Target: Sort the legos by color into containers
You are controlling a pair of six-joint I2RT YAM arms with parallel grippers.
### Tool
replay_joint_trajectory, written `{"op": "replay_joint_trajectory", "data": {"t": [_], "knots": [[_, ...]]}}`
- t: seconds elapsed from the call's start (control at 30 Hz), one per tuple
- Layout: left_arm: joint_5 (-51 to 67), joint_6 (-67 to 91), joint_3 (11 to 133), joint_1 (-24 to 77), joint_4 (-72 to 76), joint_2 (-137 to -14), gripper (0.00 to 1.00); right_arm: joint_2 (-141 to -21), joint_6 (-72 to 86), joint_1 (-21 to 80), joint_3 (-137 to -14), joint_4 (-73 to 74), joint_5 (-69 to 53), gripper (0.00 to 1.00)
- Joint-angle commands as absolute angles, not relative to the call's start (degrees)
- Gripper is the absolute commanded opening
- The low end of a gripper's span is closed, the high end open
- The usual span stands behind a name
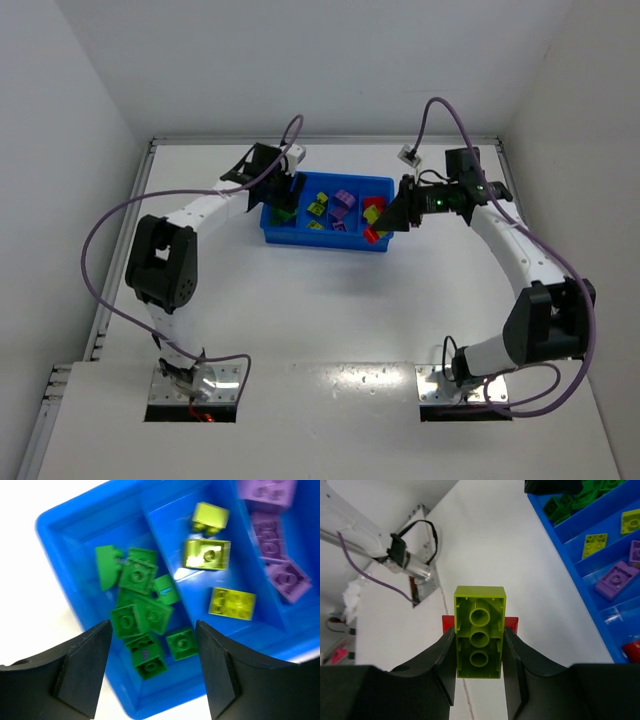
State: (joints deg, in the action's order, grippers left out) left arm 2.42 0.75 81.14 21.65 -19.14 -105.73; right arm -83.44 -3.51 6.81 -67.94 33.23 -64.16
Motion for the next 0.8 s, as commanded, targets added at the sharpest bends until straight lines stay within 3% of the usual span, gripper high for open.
{"op": "replay_joint_trajectory", "data": {"t": [0.0, 0.17, 0.3, 0.77], "knots": [[9.5, 1.8, 79.3, 21.5, -16.7, -99.7, 0.73, -85.3, 7.6, 6.1, -66.1, 22.7, -69.6, 0.08], [37.9, -2.4, 65.4, 22.7, -6.8, -82.6, 0.76, -90.8, 30.2, 6.1, -63.1, 5.2, -79.4, 0.08], [45.0, -3.0, 59.0, 26.1, -5.4, -74.6, 0.77, -95.1, 30.2, 9.3, -67.5, 8.0, -83.1, 0.08], [34.3, -4.4, 56.9, 33.6, -6.9, -75.1, 0.77, -110.6, 30.1, 14.8, -86.1, 22.1, -84.9, 0.06]]}}
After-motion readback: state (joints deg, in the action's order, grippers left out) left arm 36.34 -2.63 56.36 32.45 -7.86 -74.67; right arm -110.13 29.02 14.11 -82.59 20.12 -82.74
